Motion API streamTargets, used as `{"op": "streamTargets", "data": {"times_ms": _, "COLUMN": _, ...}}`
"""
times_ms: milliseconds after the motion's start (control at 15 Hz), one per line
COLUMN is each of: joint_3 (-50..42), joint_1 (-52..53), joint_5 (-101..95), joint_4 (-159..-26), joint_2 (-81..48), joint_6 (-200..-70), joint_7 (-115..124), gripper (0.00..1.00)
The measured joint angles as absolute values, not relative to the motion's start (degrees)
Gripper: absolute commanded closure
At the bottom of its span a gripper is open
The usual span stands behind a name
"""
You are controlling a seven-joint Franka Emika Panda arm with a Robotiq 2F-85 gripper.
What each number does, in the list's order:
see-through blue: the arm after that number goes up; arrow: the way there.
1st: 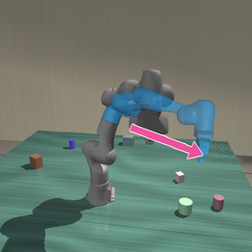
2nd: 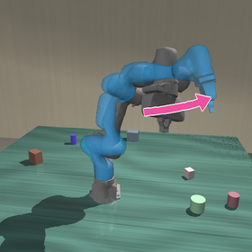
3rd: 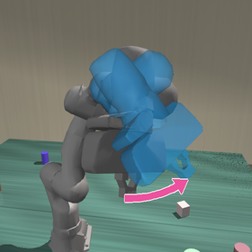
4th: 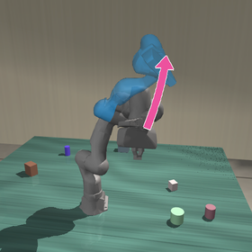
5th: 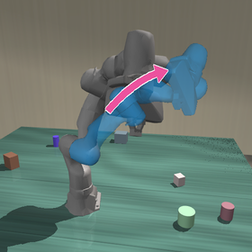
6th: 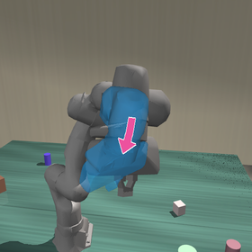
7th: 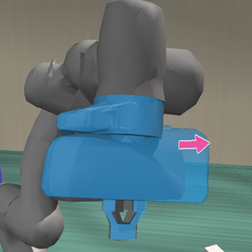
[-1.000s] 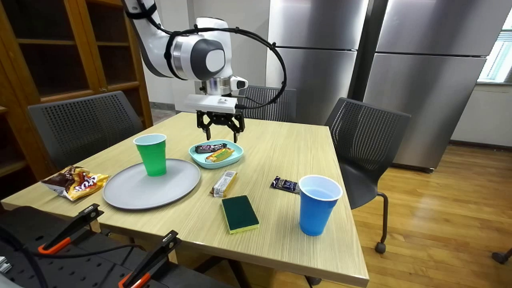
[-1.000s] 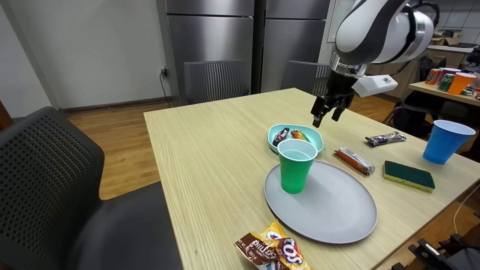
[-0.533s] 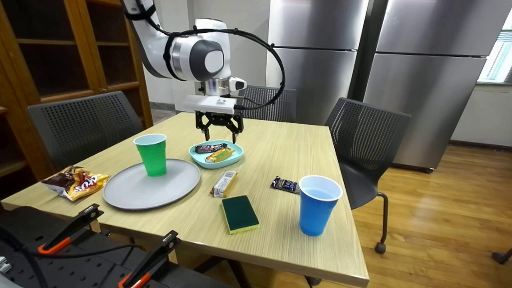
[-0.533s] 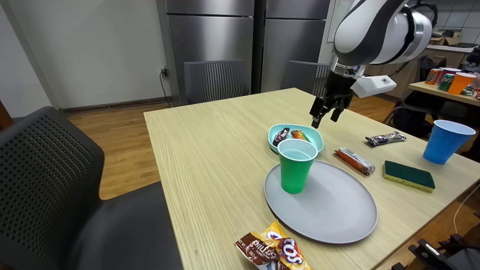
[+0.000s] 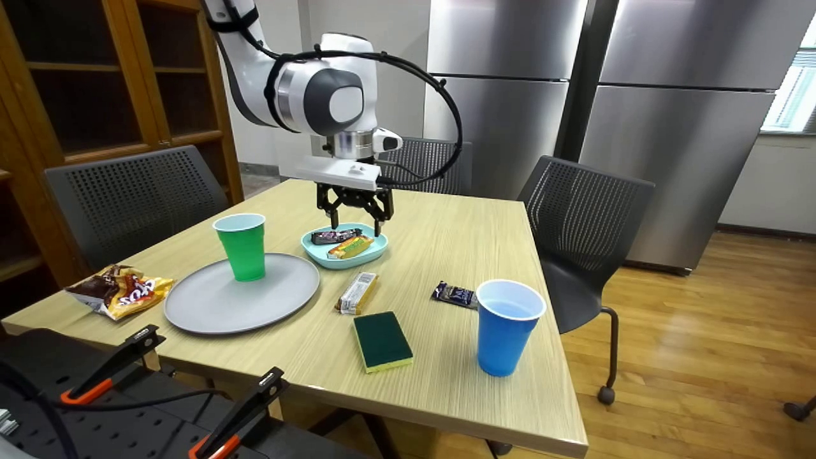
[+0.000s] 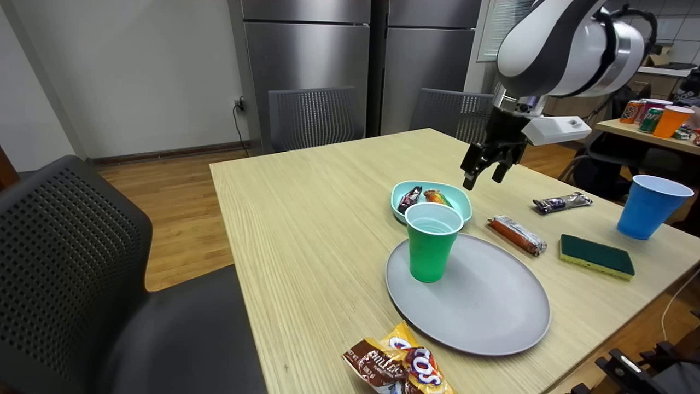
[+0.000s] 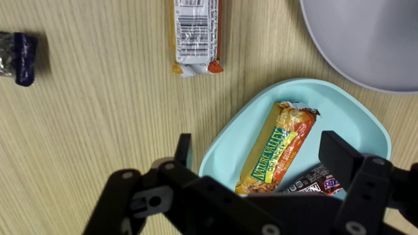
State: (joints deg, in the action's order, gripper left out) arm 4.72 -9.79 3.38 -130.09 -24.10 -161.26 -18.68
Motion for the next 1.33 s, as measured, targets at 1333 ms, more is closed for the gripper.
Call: {"op": "streamTargets", "data": {"times_ms": 1333, "joint_3": 7.4, "joint_1": -17.1, "joint_5": 5.4, "joint_4": -135.4, "joint_2": -31.2, "joint_6": -171.6, "joint_7": -21.9, "gripper": 0.0}}
